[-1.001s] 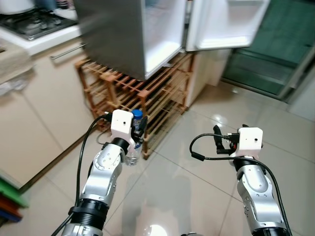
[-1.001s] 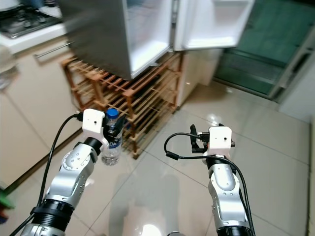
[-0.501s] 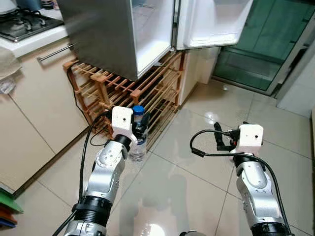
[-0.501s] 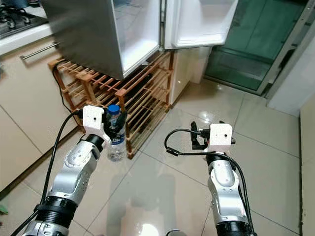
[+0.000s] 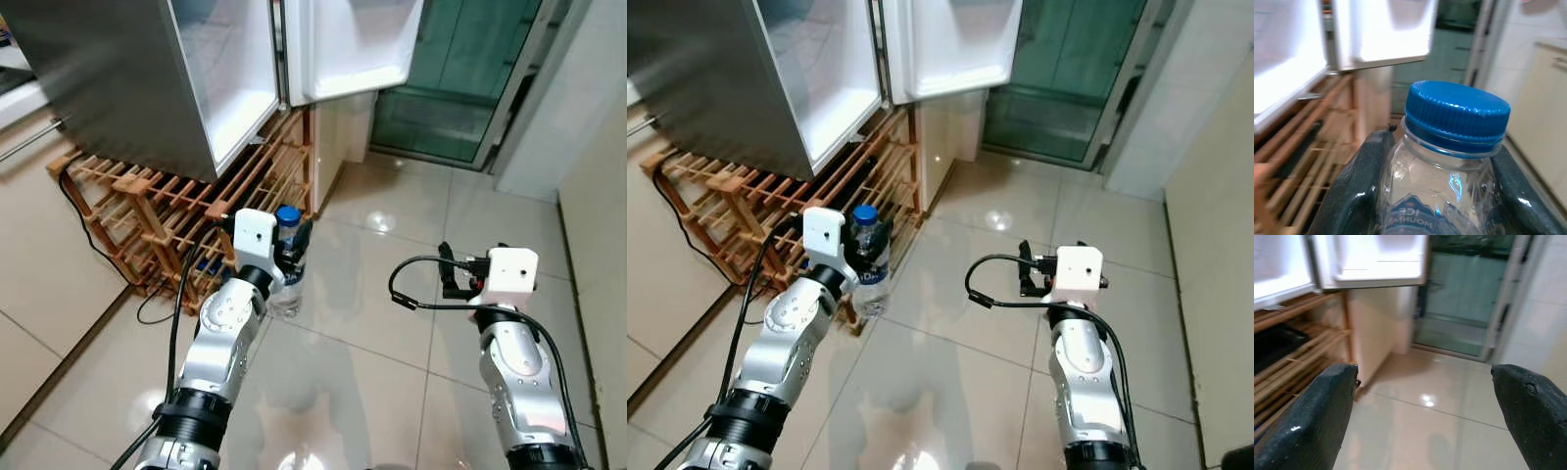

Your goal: Restocking fridge

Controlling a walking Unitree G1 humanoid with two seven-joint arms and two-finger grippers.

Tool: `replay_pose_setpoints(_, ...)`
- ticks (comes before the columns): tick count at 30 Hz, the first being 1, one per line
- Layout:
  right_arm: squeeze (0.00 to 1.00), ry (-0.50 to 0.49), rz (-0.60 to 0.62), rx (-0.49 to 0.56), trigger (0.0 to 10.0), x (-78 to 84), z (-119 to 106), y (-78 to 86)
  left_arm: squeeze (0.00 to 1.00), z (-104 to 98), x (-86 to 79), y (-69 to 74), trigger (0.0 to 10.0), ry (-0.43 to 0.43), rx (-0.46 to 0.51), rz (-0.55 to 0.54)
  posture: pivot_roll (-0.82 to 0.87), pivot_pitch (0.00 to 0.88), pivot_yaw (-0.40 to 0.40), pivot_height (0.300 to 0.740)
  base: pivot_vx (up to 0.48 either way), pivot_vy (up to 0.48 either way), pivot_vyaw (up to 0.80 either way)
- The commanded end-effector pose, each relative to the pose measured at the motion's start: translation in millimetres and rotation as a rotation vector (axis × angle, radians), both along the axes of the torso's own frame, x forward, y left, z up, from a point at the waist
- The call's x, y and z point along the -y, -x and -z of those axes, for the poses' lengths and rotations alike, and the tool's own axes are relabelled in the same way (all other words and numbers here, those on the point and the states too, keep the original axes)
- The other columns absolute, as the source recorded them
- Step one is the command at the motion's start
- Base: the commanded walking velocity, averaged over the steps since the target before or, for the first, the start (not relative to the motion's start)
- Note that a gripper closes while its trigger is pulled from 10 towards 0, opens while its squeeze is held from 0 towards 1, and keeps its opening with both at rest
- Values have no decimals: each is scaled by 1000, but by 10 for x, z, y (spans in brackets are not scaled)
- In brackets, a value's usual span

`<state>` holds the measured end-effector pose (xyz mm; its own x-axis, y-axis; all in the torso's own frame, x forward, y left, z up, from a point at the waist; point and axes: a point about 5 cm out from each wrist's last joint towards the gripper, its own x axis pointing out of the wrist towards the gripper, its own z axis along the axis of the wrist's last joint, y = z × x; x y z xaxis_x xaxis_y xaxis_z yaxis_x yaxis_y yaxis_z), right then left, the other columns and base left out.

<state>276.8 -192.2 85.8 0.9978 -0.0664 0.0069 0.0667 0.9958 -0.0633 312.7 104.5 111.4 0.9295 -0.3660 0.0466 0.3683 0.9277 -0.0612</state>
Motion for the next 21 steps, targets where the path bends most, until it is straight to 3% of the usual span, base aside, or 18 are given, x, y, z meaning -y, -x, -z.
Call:
replay_pose_setpoints(1, 0, -9, -12, 11, 10000, -41, -12, -13, 0, -93, -53, -42, 10000, -1, 41, -19, -79, 0, 39, 740, 458, 0, 0)
replay_pose_setpoints(7, 0, -8, -9, 10, 10000, -38, 0, -5, 0, -158, 2, -13, 10000, 16, 85, 36, -82, 0, 44, 740, 457, 0, 0)
replay_pose_setpoints(17, 0, -6, -11, 15, 10000, -42, -6, -31, 0, -144, 15, -42, 10000, 8, 75, 39, -83, 0, 51, 740, 458, 0, 0)
replay_pose_setpoints(21, 0, -7, 1, 30, 10000, -22, -25, -27, 0, -101, -14, -59, 10000, 72, 24, 10, -85, 0, 54, 740, 458, 0, 0)
